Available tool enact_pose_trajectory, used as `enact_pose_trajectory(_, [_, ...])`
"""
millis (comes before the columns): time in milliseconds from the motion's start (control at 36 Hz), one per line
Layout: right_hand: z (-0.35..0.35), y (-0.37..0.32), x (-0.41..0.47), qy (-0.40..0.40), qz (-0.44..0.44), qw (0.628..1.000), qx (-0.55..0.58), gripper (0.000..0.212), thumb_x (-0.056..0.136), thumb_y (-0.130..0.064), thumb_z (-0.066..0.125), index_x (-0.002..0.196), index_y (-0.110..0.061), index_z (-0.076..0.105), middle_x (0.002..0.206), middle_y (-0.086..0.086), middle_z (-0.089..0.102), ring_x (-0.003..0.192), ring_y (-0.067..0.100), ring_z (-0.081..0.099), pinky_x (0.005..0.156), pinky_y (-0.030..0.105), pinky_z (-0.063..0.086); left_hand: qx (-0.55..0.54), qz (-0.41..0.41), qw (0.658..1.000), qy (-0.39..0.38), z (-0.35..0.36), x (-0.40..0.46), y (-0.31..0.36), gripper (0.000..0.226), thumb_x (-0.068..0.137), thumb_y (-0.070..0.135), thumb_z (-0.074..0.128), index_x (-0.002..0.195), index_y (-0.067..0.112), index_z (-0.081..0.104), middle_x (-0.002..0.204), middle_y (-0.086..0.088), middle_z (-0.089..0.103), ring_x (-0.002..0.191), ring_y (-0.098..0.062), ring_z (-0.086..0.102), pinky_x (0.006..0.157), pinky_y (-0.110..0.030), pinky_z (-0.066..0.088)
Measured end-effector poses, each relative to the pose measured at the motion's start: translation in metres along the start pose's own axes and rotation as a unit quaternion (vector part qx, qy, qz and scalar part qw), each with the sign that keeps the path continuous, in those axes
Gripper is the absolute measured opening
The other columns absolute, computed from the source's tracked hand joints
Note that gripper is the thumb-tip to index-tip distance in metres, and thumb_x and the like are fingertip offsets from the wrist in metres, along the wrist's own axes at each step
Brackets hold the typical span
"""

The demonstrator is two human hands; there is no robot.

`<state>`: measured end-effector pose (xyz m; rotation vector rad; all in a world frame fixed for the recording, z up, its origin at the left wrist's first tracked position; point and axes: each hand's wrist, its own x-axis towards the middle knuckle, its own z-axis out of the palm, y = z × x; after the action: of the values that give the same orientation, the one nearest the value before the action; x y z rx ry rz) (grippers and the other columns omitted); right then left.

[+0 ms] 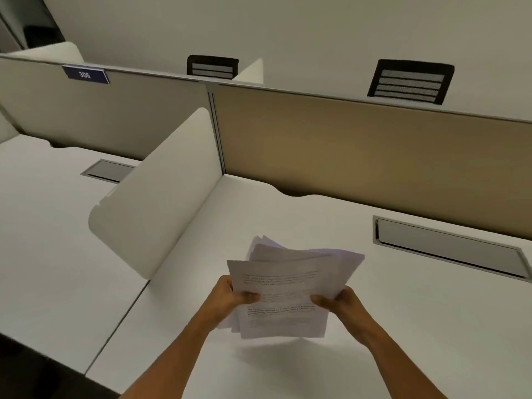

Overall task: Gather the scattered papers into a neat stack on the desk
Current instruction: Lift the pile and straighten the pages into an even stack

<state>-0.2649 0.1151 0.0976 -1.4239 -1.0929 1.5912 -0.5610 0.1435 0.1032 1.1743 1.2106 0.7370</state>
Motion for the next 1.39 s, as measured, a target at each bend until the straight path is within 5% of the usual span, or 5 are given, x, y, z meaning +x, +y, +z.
enact_pose_trajectory(278, [-0.036, 0.022, -0.050, 0.156, -0.049, 0.986, -0.026, 0.013, 0.085, -0.016, 0.076, 0.091, -0.028, 0.079, 0.091, -0.004, 0.080, 0.081, 0.015, 0.076, 0.067, 0.025, 0.059, -0.081, 0.039, 0.994, 0.063, 0.075, -0.015, -0.006, 0.048, 0.060, 0.032, 0.089, 0.106, 0.028, 0.076, 0.105, -0.003, 0.078, 0.095, -0.019, 0.074, 0.073, -0.029, 0.061])
enact_pose_trajectory(528, [-0.049, 0.035, -0.075, 0.163, -0.057, 0.985, -0.001, 0.033, 0.085, -0.014, 0.077, 0.110, -0.035, 0.073, 0.100, -0.009, 0.079, 0.090, 0.007, 0.074, 0.068, 0.014, 0.057, -0.049, 0.041, 0.996, 0.062, 0.106, -0.011, -0.006, 0.041, 0.060, 0.029, 0.089, 0.099, 0.035, 0.077, 0.099, 0.002, 0.079, 0.090, -0.014, 0.074, 0.071, -0.028, 0.062])
enact_pose_trajectory(722, [-0.046, 0.024, -0.069, 0.176, -0.070, 0.982, 0.008, 0.017, 0.091, -0.019, 0.070, 0.099, -0.033, 0.075, 0.094, -0.009, 0.079, 0.086, 0.011, 0.075, 0.065, 0.018, 0.058, -0.002, 0.056, 0.997, 0.050, 0.108, -0.001, 0.002, 0.044, 0.063, 0.031, 0.085, 0.105, 0.027, 0.072, 0.100, -0.002, 0.077, 0.096, -0.025, 0.072, 0.081, -0.041, 0.063])
enact_pose_trajectory(1111, [-0.045, 0.021, -0.068, 0.134, -0.041, 0.990, 0.029, 0.031, 0.080, -0.028, 0.082, 0.109, -0.026, 0.072, 0.101, -0.004, 0.079, 0.091, 0.017, 0.076, 0.073, 0.035, 0.064, -0.026, 0.050, 0.996, 0.069, 0.110, -0.003, 0.001, 0.050, 0.057, 0.047, 0.088, 0.101, 0.031, 0.072, 0.097, 0.005, 0.078, 0.088, -0.020, 0.074, 0.066, -0.028, 0.062])
enact_pose_trajectory(1389, [-0.040, 0.018, -0.070, 0.164, -0.064, 0.984, 0.036, 0.018, 0.092, -0.018, 0.069, 0.101, -0.032, 0.076, 0.097, -0.007, 0.079, 0.087, 0.012, 0.075, 0.066, 0.021, 0.060, -0.037, 0.069, 0.993, 0.087, 0.117, -0.007, 0.000, 0.036, 0.064, 0.036, 0.086, 0.098, 0.042, 0.076, 0.095, 0.008, 0.079, 0.087, -0.009, 0.075, 0.062, -0.020, 0.059])
